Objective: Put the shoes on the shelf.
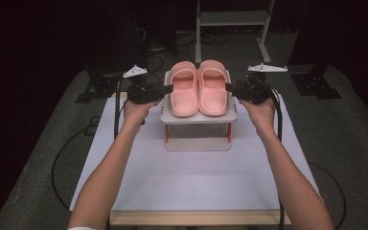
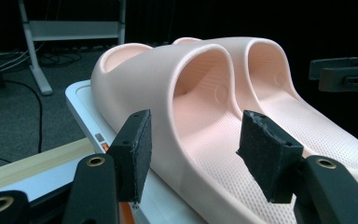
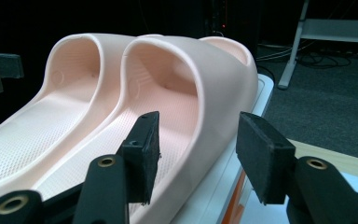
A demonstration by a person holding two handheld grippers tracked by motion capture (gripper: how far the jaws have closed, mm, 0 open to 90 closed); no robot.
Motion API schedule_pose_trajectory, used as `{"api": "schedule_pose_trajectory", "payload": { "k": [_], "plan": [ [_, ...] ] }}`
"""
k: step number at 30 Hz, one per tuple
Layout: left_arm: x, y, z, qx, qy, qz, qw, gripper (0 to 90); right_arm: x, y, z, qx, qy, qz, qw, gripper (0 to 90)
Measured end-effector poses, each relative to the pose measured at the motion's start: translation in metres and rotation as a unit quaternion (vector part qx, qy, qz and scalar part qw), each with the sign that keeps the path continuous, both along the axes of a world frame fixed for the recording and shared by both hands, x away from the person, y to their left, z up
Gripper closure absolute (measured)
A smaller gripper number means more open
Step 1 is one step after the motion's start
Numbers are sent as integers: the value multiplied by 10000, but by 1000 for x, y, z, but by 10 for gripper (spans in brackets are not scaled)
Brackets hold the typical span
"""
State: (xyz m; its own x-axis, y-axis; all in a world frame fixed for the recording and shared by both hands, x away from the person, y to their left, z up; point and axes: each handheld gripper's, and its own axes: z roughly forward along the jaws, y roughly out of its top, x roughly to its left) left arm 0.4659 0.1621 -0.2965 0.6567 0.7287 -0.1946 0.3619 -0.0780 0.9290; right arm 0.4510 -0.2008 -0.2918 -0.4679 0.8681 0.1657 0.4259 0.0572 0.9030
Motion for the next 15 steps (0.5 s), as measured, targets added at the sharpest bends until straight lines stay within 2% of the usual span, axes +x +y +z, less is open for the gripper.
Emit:
{"api": "schedule_pose_trajectory", "payload": {
  "k": [4, 13, 15],
  "plan": [
    [-5, 2, -3, 58, -13, -23, 10000, 408, -3, -2, -2, 75, 14, 37, 10000, 471],
    [-17, 6, -8, -43, -79, -51, 9999, 384, -12, -3, -7, 91, 35, 162, 9998, 425],
    [-19, 7, -8, -65, -66, -68, 9999, 373, -14, -4, -7, 96, -18, 190, 9998, 421]
  ]
}}
